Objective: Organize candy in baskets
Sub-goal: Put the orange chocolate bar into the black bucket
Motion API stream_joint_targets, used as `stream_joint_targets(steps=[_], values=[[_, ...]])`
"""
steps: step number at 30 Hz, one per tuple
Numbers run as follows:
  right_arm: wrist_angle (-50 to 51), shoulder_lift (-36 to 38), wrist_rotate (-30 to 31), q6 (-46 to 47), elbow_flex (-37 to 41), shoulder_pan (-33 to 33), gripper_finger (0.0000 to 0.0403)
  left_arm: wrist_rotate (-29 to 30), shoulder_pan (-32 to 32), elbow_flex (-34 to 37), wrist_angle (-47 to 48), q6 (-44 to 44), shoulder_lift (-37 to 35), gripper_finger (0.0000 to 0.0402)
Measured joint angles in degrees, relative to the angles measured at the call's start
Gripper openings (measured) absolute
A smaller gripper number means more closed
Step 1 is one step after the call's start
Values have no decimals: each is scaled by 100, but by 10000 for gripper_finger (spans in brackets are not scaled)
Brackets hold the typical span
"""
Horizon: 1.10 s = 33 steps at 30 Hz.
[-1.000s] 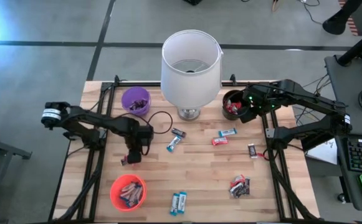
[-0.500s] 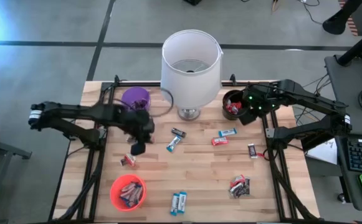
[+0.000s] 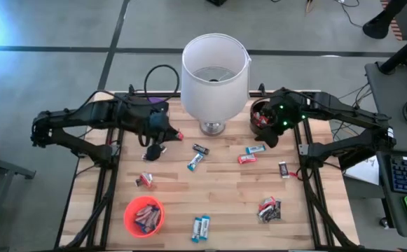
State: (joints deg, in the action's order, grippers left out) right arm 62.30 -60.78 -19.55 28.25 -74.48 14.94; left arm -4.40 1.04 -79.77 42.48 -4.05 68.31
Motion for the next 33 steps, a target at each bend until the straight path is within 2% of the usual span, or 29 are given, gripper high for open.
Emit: stream_joint_targets(steps=[6, 16, 22, 25, 28, 33], values=[[-1441, -3, -17, -400, 0, -379, 136, -6, 0, 232, -728, -214, 8, 4], [-3692, -241, 31, -1480, 0, -719, 137, -99, 112, 686, -2761, -446, 190, 12], [-3870, -696, 343, -2025, -2, -719, 137, -264, 230, 677, -3454, -402, 396, 12], [-4230, -920, 461, -1813, -2, -719, 137, -300, 262, 645, -3651, -358, 496, 13], [-4558, -1141, 458, -1713, -181, -745, 137, -610, 314, 643, -3842, -284, 568, 13], [-4165, -1438, 457, -2025, -600, -745, 137, -730, 409, 640, -3931, -214, 601, 13]])
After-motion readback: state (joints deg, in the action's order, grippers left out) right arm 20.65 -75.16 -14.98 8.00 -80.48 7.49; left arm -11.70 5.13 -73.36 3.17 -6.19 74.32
